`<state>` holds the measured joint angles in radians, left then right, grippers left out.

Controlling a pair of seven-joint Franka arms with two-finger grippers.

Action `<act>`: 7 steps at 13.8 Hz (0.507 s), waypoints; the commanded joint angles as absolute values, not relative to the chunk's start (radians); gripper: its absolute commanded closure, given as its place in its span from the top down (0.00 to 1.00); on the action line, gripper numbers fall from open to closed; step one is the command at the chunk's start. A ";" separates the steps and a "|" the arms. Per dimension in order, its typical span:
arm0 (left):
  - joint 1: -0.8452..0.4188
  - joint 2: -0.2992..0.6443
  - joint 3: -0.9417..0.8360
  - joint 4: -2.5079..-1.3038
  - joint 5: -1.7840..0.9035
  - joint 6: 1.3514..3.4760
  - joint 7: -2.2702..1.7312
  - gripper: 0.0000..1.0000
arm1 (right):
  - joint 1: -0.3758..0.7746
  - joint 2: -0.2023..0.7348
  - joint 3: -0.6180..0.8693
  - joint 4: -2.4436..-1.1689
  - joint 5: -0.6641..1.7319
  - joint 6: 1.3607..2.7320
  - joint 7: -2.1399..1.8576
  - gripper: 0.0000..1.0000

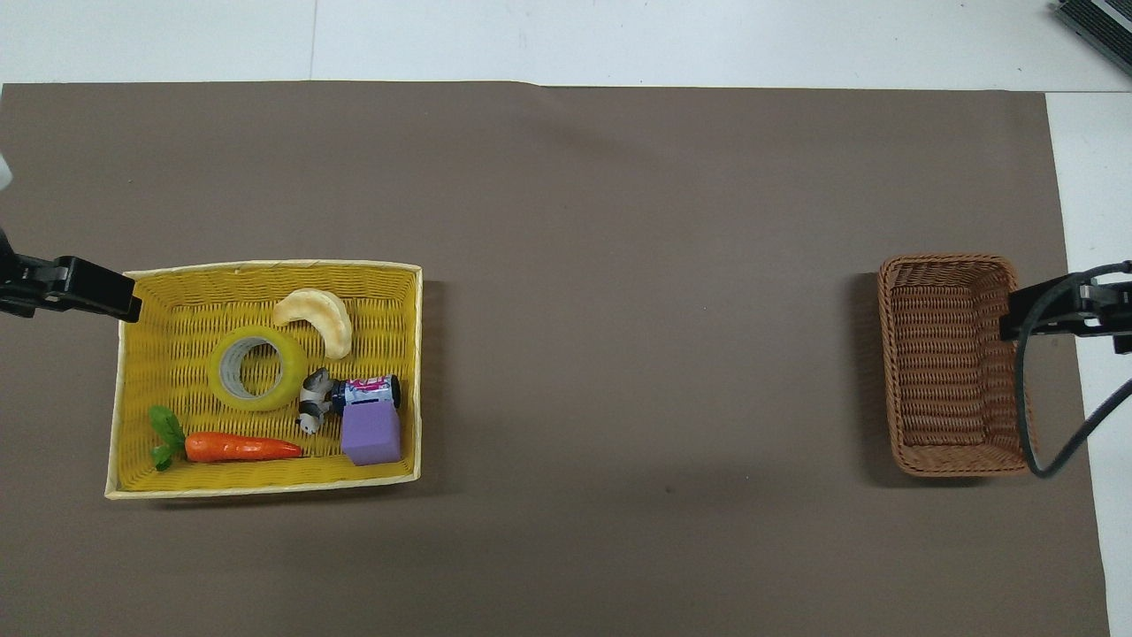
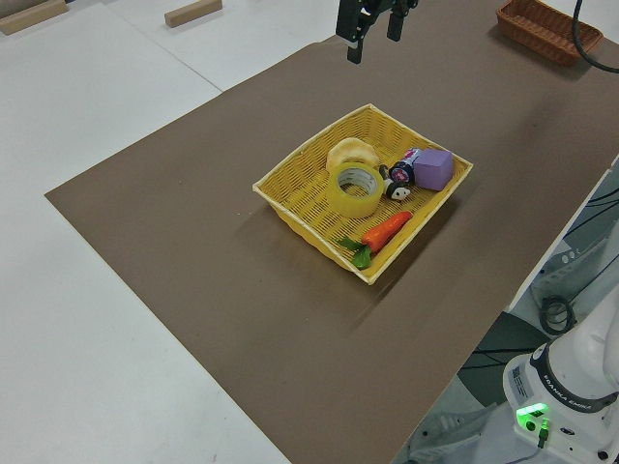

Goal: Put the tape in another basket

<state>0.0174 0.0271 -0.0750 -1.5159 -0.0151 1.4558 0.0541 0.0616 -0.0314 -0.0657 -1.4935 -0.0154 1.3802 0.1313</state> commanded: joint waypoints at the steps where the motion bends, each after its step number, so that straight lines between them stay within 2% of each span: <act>1: 0.020 0.022 -0.071 -1.512 -0.023 1.436 0.069 1.00 | 0.057 -0.034 -0.061 -1.493 -0.008 1.390 0.110 1.00; 5: 0.020 0.021 -0.071 -1.514 -0.025 1.439 0.067 1.00 | 0.067 -0.037 -0.054 -1.493 -0.006 1.381 0.095 1.00; 7: 0.020 0.021 -0.071 -1.514 -0.025 1.439 0.067 1.00 | 0.066 -0.037 -0.051 -1.496 0.017 1.425 0.097 1.00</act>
